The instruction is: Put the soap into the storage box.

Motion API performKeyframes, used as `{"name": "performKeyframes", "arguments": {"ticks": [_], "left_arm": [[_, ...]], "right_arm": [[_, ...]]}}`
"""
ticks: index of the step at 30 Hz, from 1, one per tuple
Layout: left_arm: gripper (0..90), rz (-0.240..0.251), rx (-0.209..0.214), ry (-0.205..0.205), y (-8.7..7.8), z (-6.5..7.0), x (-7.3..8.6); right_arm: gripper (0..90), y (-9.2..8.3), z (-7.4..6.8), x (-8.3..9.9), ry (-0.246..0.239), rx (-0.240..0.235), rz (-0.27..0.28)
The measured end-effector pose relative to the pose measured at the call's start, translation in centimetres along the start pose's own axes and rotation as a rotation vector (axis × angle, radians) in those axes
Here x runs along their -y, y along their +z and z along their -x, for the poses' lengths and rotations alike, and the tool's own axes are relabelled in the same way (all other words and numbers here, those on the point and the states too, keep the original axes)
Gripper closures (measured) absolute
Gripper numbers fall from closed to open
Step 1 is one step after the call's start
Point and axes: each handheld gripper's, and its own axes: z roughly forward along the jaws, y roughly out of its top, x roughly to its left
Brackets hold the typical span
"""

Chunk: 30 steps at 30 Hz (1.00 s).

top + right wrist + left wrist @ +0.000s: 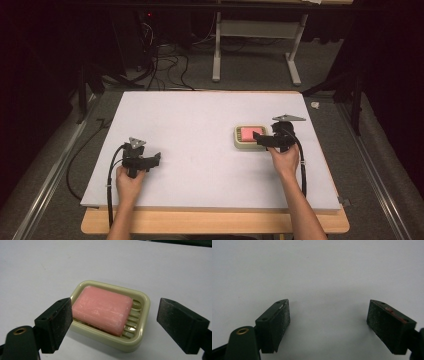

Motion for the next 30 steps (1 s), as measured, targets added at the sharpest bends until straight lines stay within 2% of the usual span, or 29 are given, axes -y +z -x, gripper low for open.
{"name": "performKeyframes", "arguments": {"ticks": [9, 16, 24, 30], "left_arm": [[19.3, 0.0, 0.0, 0.0, 0.0, 0.0, 0.0], [19.2, 0.0, 0.001, -0.001, 0.0, 0.0, 0.0], [19.9, 0.002, 0.003, 0.003, 0.0, 0.0, 0.0], [19.9, 0.001, 0.004, 0.003, 0.0, 0.0, 0.0]], "right_arm": [[15.2, -1.0, 0.3, 1.0, 0.011, -0.015, 0.033], [17.2, -2.0, 0.8, 1.7, 0.0, -0.012, 0.059], [18.1, -2.8, 1.5, 2.3, 0.031, -0.01, 0.064], [18.5, -4.1, 1.9, 2.5, 0.044, -0.032, 0.086]]}}
